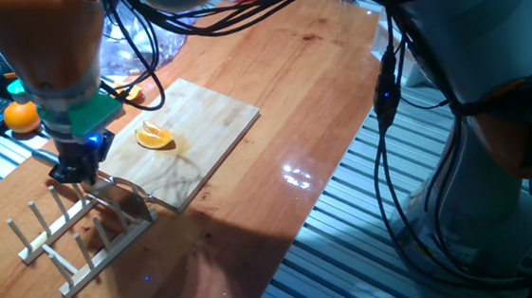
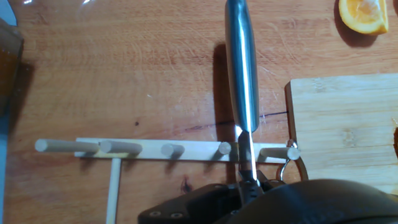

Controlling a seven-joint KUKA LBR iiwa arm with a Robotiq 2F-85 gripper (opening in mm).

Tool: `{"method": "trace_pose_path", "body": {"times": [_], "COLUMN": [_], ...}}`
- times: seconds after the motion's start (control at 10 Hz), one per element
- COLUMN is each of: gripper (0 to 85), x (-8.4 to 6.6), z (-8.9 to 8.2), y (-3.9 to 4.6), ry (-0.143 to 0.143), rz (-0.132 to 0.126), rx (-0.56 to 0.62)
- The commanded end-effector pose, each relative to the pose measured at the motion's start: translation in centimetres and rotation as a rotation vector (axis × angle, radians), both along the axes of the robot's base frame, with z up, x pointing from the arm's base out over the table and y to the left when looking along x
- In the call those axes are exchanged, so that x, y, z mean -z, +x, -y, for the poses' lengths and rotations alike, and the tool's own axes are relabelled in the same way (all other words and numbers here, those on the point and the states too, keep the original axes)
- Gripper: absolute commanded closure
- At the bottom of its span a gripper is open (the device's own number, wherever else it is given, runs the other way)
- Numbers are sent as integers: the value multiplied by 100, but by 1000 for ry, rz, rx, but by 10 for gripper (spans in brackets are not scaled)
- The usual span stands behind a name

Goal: Chop the orange

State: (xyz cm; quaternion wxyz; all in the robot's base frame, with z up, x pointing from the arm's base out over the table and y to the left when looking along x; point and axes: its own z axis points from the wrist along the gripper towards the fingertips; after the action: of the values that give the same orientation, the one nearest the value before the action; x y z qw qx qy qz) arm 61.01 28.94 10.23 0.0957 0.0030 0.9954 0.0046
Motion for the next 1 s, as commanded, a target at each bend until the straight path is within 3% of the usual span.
{"method": "trace_pose_path", "body": {"times": [0.0, 0.6, 0.7, 0.9], "gripper": [850, 850, 680, 680], "x": [16, 53, 51, 29], "z": [-4, -13, -16, -25], "y": [-2, 6, 6, 12], "ry": [-2, -4, -13, -23], "rz": [2, 2, -3, -12], "rx": [-1, -1, -1, -3]}}
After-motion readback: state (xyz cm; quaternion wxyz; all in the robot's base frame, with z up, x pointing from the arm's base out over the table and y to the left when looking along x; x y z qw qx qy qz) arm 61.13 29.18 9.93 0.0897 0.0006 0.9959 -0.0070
